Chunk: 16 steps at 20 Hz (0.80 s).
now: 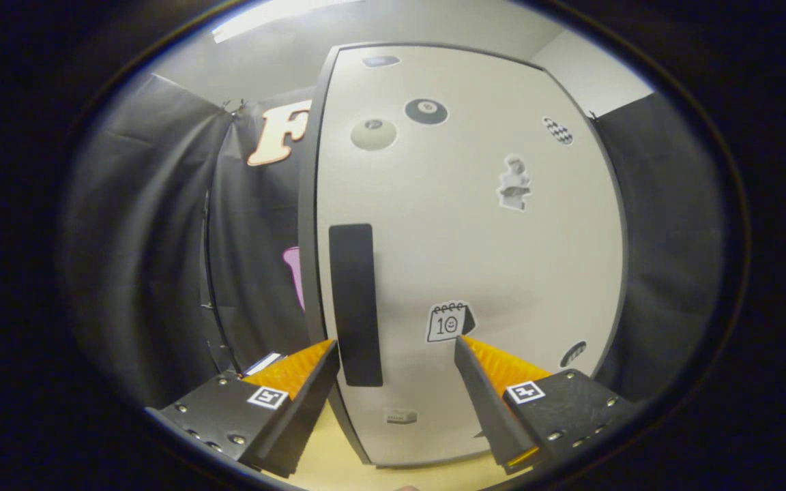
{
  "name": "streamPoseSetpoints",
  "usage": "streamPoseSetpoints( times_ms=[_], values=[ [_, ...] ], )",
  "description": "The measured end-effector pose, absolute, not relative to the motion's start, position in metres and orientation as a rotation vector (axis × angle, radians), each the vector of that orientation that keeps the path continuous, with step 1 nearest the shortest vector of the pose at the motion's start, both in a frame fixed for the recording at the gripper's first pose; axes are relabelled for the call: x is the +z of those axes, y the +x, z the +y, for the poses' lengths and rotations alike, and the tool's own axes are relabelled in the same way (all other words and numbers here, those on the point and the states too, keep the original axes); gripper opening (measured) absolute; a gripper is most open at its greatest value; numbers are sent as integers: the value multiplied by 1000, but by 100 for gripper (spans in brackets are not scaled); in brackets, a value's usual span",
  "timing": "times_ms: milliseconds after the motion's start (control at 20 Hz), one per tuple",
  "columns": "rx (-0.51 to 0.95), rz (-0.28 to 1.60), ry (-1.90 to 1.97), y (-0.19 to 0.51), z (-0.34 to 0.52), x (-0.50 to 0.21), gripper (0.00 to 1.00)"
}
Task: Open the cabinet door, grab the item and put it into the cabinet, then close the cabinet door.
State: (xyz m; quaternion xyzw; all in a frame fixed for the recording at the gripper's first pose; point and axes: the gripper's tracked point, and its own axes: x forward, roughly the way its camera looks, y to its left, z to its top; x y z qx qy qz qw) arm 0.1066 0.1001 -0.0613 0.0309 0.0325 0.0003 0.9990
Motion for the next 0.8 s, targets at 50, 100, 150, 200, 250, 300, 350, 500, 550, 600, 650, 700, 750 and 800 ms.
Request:
streamPoseSetpoints(
  times_ms=[50, 100, 150, 200, 250, 300, 350, 500, 550, 600, 650, 700, 750, 800],
  values=[
    [-2, 67, 64, 93, 95, -57, 100],
    [-5, 70, 64, 78, 89, -53, 100],
    [-12, 69, 61, 64, 83, -48, 100],
    [-26, 78, 58, 50, 74, -45, 100],
    [-34, 85, 53, 35, 67, -43, 100],
    [-41, 93, 47, 22, 60, -39, 100],
    [-53, 96, 38, 7, 54, -36, 100],
    [-73, 103, 29, -31, 36, -26, 100],
    [-78, 107, 32, -42, 31, -24, 100],
    [-82, 106, 32, -53, 27, -21, 100],
    [-87, 104, 28, -61, 22, -21, 100],
    [-93, 106, 21, -69, 18, -22, 100],
    [-101, 111, 16, -74, 14, -24, 100],
    [-109, 116, 10, -80, 11, -26, 100]
  ],
)
